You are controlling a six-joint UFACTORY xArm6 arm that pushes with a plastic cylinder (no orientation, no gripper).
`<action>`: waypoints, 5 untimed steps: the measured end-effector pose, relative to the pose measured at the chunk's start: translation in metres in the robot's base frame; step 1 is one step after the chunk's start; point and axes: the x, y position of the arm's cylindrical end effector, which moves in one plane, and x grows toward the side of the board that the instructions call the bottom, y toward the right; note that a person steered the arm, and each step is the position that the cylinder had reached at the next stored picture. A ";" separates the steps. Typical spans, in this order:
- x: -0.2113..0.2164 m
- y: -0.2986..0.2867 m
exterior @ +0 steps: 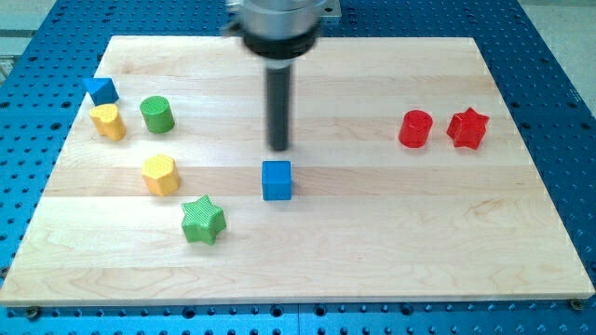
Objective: Place the green circle to the left of the red circle
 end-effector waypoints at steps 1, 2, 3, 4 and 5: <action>-0.003 -0.099; -0.013 -0.171; -0.014 -0.240; -0.040 -0.225; -0.056 -0.198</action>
